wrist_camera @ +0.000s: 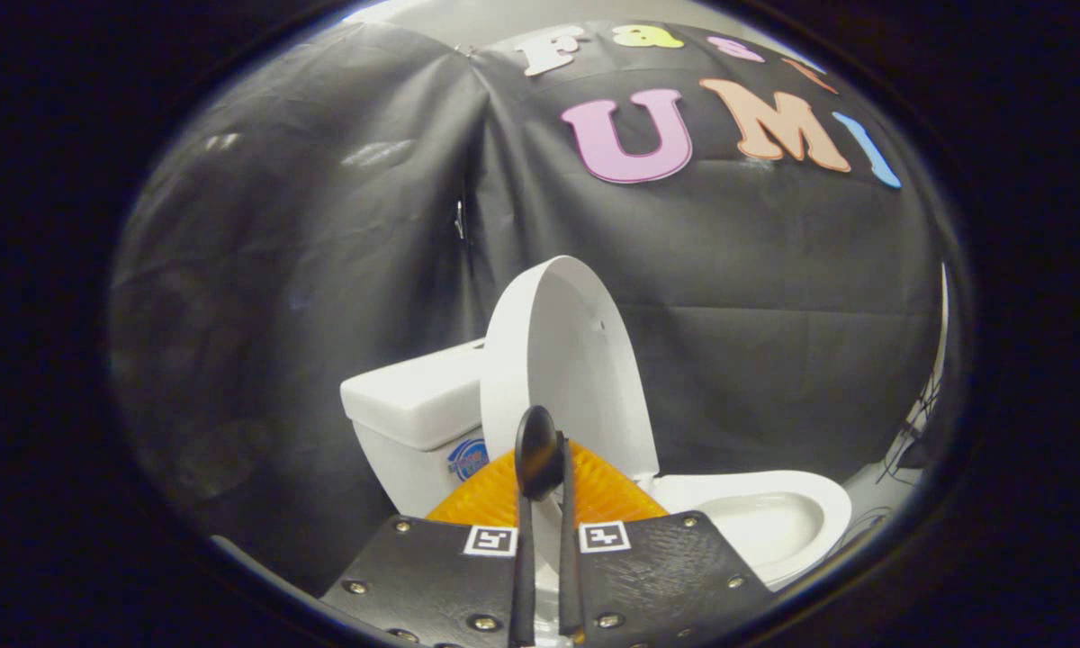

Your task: Open the toilet lid.

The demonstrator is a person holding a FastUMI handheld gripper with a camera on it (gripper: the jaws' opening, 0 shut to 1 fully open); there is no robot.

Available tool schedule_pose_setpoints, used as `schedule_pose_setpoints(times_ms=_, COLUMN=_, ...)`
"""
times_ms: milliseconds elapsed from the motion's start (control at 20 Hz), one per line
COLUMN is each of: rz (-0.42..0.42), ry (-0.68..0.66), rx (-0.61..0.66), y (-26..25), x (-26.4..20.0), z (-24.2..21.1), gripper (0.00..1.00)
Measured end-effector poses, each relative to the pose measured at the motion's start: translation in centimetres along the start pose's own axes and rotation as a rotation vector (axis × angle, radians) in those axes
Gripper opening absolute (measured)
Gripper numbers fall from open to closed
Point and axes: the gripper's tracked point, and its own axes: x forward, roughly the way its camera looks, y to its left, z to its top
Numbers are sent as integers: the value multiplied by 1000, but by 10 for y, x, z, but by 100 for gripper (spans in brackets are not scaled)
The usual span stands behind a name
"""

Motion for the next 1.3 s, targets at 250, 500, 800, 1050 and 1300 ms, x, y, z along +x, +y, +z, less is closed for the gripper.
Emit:
schedule_pose_setpoints(times_ms=250, rz=10, ry=8, rx=6, y=2, x=7, z=-5, gripper=19)
schedule_pose_setpoints(times_ms=500, rz=28, ry=29, rx=6, y=10, x=11, z=-13, gripper=35)
schedule_pose_setpoints(times_ms=800, rz=46, ry=50, rx=-4, y=14, x=14, z=-18, gripper=45)
schedule_pose_setpoints(times_ms=1050, rz=41, ry=120, rx=16, y=12, x=15, z=-36, gripper=100)
schedule_pose_setpoints(times_ms=1300, rz=23, ry=70, rx=42, y=-3, x=3, z=-14, gripper=100)
